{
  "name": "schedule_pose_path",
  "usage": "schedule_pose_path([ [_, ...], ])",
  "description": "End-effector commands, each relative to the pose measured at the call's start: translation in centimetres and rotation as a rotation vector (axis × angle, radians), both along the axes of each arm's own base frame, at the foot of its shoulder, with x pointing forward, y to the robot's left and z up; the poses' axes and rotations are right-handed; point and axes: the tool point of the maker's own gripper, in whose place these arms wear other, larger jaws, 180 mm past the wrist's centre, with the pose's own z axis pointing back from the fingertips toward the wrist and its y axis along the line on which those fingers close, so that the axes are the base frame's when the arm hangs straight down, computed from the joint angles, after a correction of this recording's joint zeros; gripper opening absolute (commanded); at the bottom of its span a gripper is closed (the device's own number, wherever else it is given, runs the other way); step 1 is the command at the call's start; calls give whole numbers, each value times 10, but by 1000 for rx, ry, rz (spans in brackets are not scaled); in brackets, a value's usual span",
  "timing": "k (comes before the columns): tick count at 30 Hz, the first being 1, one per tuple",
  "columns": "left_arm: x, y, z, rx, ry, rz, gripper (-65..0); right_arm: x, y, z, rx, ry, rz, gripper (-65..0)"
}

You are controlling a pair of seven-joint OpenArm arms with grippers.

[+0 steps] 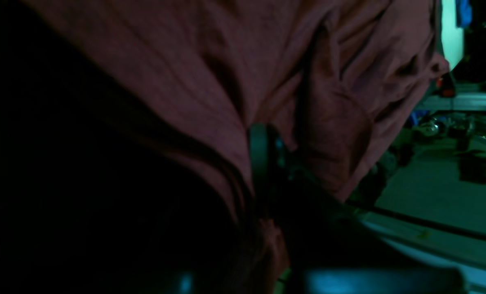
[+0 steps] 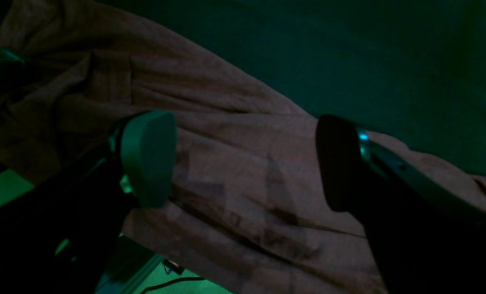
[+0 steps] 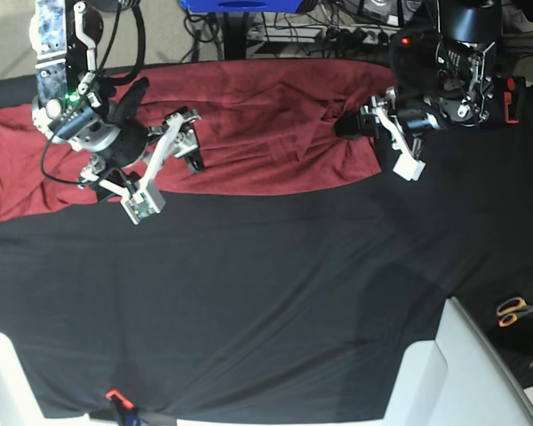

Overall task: Fold the T-shirt properly
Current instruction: 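Lower the left gripper onto the shirt's hem end and grasp it, then fold the hem end with the left gripper toward the right gripper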

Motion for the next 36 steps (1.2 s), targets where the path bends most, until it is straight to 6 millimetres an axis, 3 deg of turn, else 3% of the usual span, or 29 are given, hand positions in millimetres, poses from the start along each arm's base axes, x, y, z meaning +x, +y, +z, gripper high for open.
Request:
schedule_pose_path([
  [1,-19,12,-16,89,92,-49,-650,7,3,11,21,-42,4,-149],
  [4,-4,17,-9,94,60,-33,-650,7,2,11,20,-42,2,-149],
  [10,27,84,23,171,-52,124,-650,5,2,9,20,-36,2,-149],
  [14,29,116,36,240,-63,121,-650,5,2,9,20,-36,2,-149],
  [18,30,136,44,286,-67,112,-650,5,2,9,20,-36,2,-149],
  [24,48,123,72,330,-164,76,-650,5,2,9,20,-36,1,-149],
  [29,56,98,94,361,-168,53,-650,5,2,9,20,-36,1,-149],
  [33,58,67,102,345,-160,11,-650,5,2,9,20,-36,1,-149],
  [36,55,33,98,317,-148,-53,-650,5,2,9,20,-36,1,-149],
])
